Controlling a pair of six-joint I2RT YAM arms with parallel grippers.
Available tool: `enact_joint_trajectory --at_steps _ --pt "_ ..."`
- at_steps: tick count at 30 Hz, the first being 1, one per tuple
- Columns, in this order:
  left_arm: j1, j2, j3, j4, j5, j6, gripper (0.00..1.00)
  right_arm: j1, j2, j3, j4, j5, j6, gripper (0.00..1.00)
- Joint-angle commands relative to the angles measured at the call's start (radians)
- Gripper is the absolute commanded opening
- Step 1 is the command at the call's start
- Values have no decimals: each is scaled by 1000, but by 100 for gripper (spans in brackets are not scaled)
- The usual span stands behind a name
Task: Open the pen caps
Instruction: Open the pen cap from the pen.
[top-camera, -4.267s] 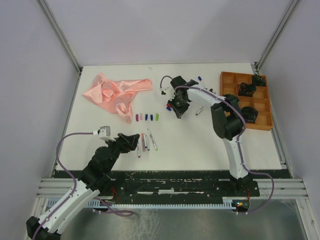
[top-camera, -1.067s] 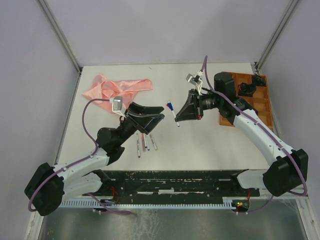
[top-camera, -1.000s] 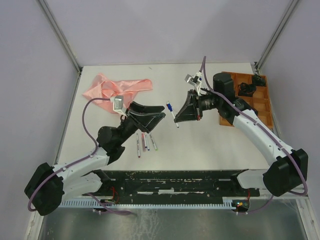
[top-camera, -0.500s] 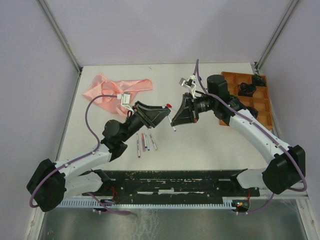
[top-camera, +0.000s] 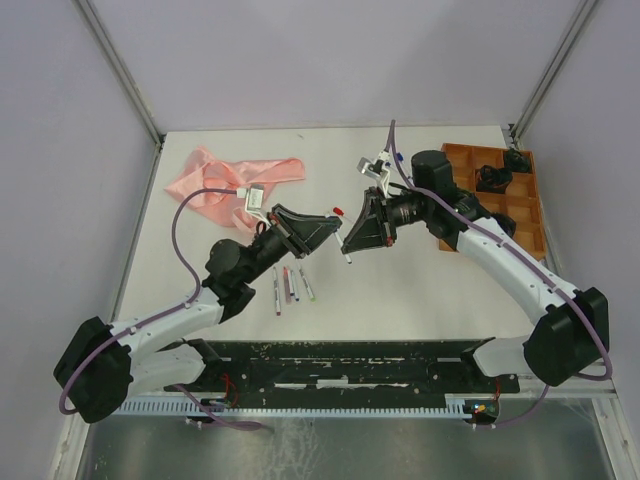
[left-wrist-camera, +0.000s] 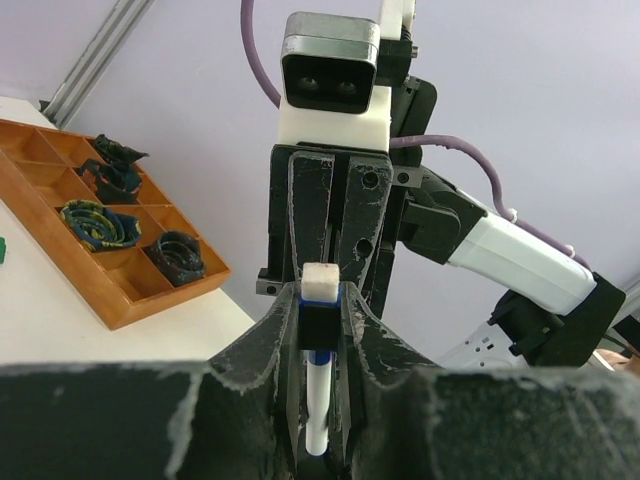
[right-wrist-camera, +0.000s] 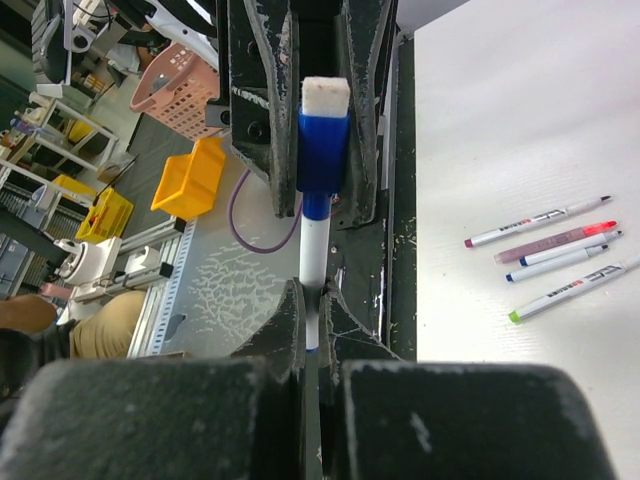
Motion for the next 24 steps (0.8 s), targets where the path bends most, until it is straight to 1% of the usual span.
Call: enact_joint_trajectory --at_steps 1,3,4,5,7,8,9,11,15,19,20,22,24 --pt "-5 -3 43 16 9 54 7 8 3 11 5 -12 -33 0" --pt "-5 -2 42 15 10 60 4 8 1 10 2 -8 -39 0" --pt "-6 -2 41 15 11 61 3 8 -3 10 1 -3 -40 4" --pt "-6 -1 41 17 9 62 3 7 -7 5 1 6 -40 12" --pt "-7 5 37 27 11 63 3 8 -21 -5 5 27 -42 30" --pt "-10 9 34 35 11 64 3 9 -28 -10 12 36 -37 38" --pt "-13 14 34 41 9 64 3 8 -33 -19 29 41 -25 43" --pt "-19 25 34 53 8 68 3 10 -44 -41 92 54 15 50" --pt "-28 47 39 69 -2 73 3 27 -46 -64 133 82 47 52" --pt "-32 42 38 71 -24 90 3 46 -43 -70 131 105 46 50" --pt "-32 40 36 70 -29 95 3 49 -42 -69 129 110 47 48" --pt "-32 37 34 67 -36 103 3 55 -38 -65 125 117 49 40" --pt "-34 34 32 61 -41 109 3 60 -33 -58 116 121 49 27"
